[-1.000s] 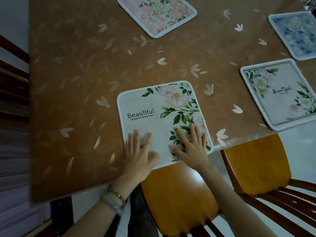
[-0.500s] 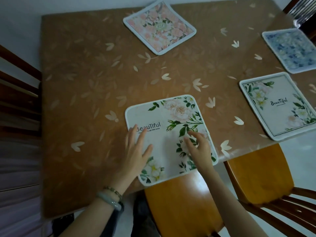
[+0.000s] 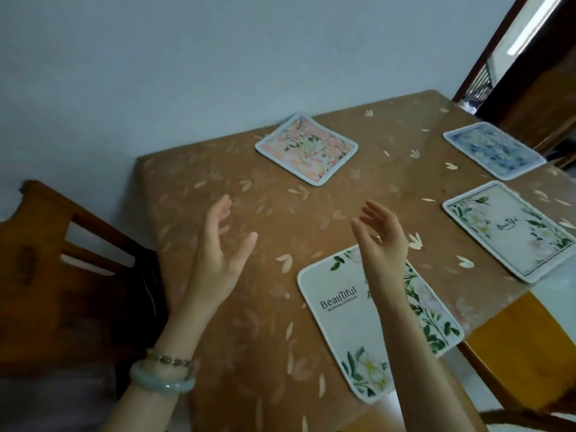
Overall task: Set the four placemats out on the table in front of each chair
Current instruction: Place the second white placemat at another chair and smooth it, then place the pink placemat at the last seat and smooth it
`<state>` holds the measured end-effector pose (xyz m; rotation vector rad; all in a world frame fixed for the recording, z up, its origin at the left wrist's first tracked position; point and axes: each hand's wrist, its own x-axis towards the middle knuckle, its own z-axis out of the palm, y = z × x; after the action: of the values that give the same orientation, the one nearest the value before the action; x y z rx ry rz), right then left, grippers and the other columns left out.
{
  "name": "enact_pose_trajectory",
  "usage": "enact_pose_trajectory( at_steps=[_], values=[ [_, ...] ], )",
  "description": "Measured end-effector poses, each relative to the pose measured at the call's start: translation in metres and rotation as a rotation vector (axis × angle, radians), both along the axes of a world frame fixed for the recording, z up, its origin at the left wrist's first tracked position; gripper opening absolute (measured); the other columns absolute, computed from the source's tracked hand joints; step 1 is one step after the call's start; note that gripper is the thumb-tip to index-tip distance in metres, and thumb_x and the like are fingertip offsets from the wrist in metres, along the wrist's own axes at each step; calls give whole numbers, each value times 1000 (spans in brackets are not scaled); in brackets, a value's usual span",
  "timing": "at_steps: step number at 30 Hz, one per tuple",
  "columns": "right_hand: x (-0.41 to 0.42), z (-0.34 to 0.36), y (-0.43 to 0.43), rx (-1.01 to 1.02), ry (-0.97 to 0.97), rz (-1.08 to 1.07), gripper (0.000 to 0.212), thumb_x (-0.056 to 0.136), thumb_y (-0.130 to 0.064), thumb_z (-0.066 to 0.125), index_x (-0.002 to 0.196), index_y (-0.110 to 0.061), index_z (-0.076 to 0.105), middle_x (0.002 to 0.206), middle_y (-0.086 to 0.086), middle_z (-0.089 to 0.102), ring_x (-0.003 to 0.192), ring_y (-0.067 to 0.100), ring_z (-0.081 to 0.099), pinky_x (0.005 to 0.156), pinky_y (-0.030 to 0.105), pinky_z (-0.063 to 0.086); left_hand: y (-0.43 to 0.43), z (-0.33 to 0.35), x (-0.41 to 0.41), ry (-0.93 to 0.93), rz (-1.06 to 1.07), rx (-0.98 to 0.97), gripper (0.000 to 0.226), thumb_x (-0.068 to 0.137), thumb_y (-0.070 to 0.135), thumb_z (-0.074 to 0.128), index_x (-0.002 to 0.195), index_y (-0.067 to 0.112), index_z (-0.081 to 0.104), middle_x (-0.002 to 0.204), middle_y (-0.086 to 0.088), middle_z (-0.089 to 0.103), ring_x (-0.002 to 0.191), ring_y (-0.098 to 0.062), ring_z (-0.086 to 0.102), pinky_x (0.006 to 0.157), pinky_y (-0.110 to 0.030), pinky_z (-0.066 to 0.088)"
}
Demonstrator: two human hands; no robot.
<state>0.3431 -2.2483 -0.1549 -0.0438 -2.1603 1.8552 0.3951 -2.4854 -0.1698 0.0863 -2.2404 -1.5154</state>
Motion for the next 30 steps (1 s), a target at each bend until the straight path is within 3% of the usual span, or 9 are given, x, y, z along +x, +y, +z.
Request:
enact_pose_trajectory(
  at_steps=[4, 7, 10, 16, 25, 30],
  values=[
    [13, 22, -35, -32, 66, -64, 35, 89, -16, 68, 121, -24, 57, 120, 1, 63, 109, 6, 61, 82, 13, 50, -46, 29, 7, 42, -65, 1, 66, 82, 46, 61, 140, 40, 30, 141, 16, 39, 129, 2, 40, 95, -8, 39],
    [23, 31, -56, 43, 74, -72, 36, 88, -14, 68, 121, -23, 56, 118, -1, 62, 107, 9, 61, 84, 17, 52, -71, 39, 7, 46, -91, -67, 66, 83, 44, 62, 138, 44, 27, 140, 24, 35, 130, 1, 39, 101, -17, 37],
    [31, 38, -66, 120, 87, -71, 37, 88, -10, 66, 123, -20, 56, 113, -3, 62, 101, 12, 62, 82, 23, 52, -83, 40, 3, 36, -85, -57, 71, 85, 34, 66, 142, 39, 25, 140, 15, 37, 124, -1, 46, 97, -25, 43],
    [37, 50, -50, 163, 69, -52, 46, 88, -8, 66, 130, -20, 50, 103, -10, 61, 79, -6, 59, 69, 8, 47, -73, 39, 0, 48, -81, -42, 72, 87, 21, 67, 141, 39, 22, 142, 3, 39, 108, -3, 57, 84, -23, 50],
    [20, 31, -42, 201, -4, -14, 49, 87, -10, 66, 132, -20, 49, 101, -7, 60, 83, 3, 59, 64, 6, 45, -80, 38, -12, -47, -64, -36, 72, 87, 19, 67, 143, 33, 24, 128, 11, 46, 104, 0, 57, 81, -15, 48],
    [-15, 21, -54, 201, -46, -77, 49, 88, -14, 67, 132, -22, 48, 103, -7, 60, 84, 1, 60, 64, 10, 44, -104, 38, -69, -92, -93, -60, 74, 86, 17, 69, 144, 30, 25, 124, 12, 46, 102, -6, 57, 82, -23, 49]
  ],
)
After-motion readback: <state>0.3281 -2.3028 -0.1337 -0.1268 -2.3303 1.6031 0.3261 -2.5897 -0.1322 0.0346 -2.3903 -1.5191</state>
